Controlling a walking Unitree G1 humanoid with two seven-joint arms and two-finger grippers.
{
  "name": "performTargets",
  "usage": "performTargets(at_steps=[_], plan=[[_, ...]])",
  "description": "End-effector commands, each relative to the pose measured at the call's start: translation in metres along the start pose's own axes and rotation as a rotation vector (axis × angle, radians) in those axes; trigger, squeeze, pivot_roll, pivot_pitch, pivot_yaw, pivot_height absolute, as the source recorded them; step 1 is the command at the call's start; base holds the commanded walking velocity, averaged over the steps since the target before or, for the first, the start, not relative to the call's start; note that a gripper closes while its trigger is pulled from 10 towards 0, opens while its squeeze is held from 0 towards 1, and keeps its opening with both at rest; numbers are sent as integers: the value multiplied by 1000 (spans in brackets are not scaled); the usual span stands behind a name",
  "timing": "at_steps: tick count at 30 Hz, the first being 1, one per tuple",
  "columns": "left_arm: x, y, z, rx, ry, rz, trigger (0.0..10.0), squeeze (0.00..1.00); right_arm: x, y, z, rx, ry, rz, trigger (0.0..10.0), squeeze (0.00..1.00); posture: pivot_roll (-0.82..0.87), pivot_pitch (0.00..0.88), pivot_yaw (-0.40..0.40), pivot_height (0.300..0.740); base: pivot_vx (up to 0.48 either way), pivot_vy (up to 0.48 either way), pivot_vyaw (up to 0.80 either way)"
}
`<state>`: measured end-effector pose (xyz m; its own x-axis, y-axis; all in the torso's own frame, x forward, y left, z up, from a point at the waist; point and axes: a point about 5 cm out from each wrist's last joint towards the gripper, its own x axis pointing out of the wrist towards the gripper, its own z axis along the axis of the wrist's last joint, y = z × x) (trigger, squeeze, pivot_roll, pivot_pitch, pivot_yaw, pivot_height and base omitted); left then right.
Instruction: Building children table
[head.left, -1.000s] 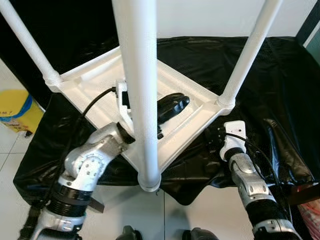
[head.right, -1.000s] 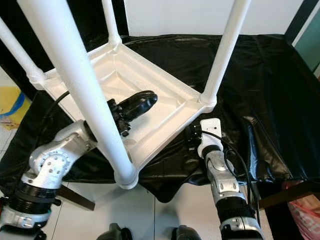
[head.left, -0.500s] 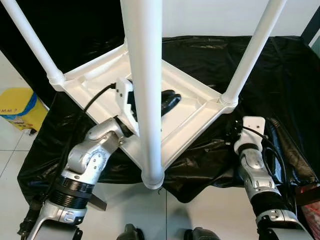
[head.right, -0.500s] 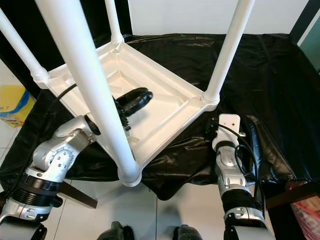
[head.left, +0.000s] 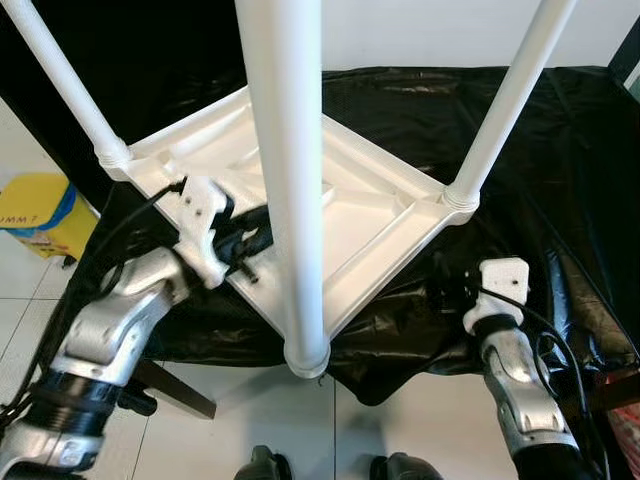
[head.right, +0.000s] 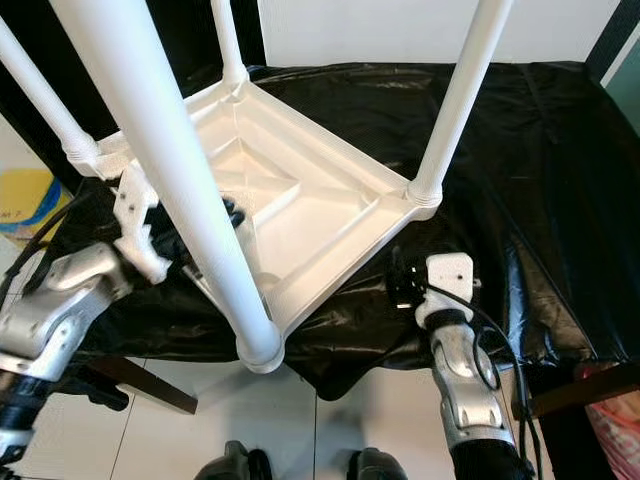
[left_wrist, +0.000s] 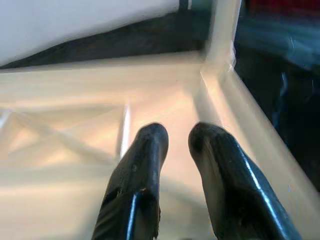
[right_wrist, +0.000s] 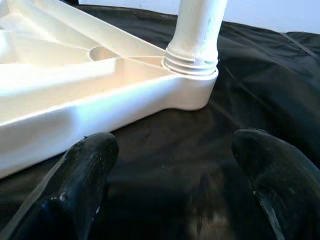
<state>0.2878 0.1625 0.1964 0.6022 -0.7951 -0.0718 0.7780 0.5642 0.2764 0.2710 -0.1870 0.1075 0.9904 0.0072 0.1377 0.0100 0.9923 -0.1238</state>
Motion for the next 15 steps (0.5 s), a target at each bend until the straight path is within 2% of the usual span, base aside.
performTargets(at_steps=[1, 2, 5, 9, 12, 15], plan=[[-4, -24, -7, 69, 51, -381, 10000, 0, -4, 5, -3, 10, 29, 32, 10000, 0, -75, 129, 25, 740, 0, 0, 0], [-4, -24, -7, 69, 51, -381, 10000, 0, -4, 5, -3, 10, 29, 32, 10000, 0, -75, 129, 25, 740, 0, 0, 0], [-11, -31, -22, 124, 142, -449, 10000, 0, -6, 13, -5, 26, 48, 80, 10000, 0, -78, 126, 17, 740, 0, 0, 0], [-18, -36, -33, 120, 200, -503, 10000, 0, -4, 20, -8, 34, 62, 122, 10000, 0, -72, 119, 10, 740, 0, 0, 0], [-26, -44, -48, 127, 287, -584, 10000, 0, 6, 27, -12, 49, 89, 151, 10000, 0, -66, 112, 7, 740, 0, 0, 0], [-26, -46, -52, 144, 312, -602, 10000, 0, 10, 29, -12, 57, 94, 159, 10000, 0, -63, 110, 5, 740, 0, 0, 0]])
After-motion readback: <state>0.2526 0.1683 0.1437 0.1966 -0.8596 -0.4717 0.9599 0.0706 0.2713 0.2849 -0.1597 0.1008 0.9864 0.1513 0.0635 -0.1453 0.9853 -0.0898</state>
